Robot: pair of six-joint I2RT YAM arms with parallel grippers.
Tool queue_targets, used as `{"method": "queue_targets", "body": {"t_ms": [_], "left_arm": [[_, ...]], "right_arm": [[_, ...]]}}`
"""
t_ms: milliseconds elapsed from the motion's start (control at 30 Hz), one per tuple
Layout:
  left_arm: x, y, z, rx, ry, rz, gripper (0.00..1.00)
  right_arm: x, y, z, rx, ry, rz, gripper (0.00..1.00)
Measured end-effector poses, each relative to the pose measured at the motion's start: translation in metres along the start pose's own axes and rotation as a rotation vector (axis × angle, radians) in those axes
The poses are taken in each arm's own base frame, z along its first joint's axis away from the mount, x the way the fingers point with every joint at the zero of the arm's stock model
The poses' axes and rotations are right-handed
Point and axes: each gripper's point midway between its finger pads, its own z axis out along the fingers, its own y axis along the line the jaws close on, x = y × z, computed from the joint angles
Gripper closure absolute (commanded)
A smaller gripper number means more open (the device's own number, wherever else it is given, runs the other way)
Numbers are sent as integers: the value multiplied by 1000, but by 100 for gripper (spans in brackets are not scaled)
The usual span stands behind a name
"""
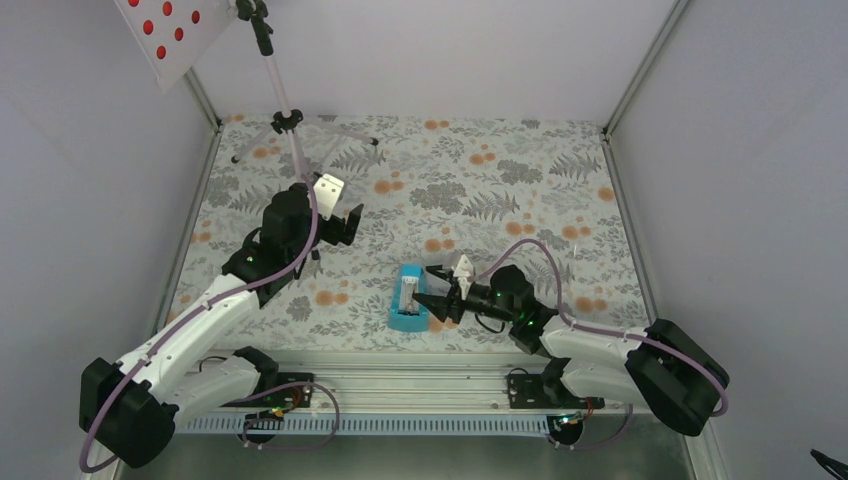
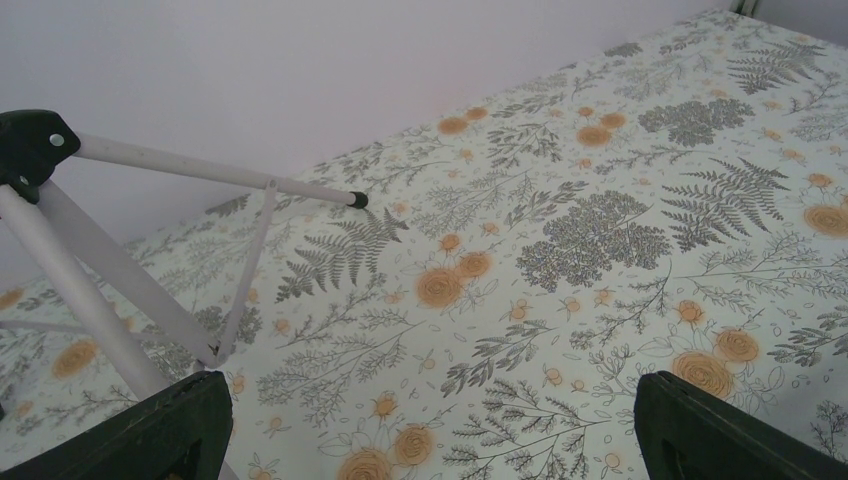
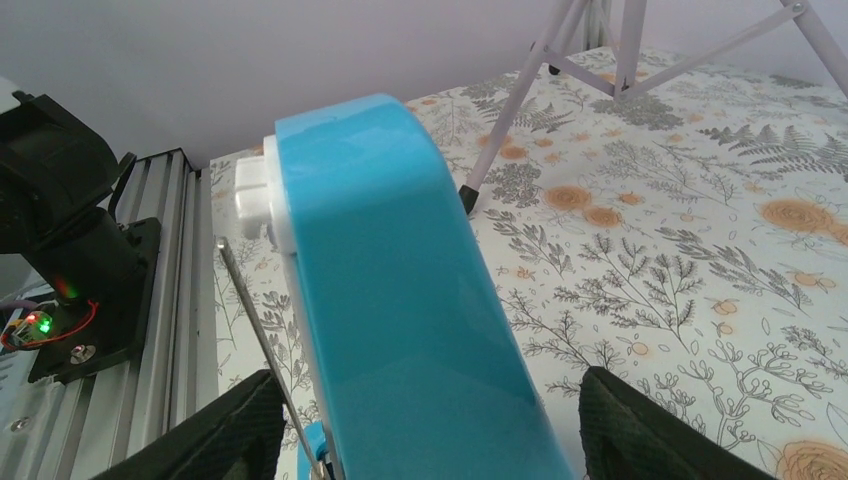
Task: Pack up the instrument practice props
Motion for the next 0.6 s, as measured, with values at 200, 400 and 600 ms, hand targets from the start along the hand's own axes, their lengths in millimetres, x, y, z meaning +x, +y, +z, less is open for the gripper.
{"method": "queue_targets", "body": {"t_ms": [200,400,600], "left_arm": [[0,0,0,0,0,0,0],[0,0,0,0,0,0,0],[0,0,0,0,0,0,0]], "right_arm": [[3,1,-2,0,2,9,35],[3,1,-3,0,2,16,38],[4,1,-2,1,6,26,39]]}}
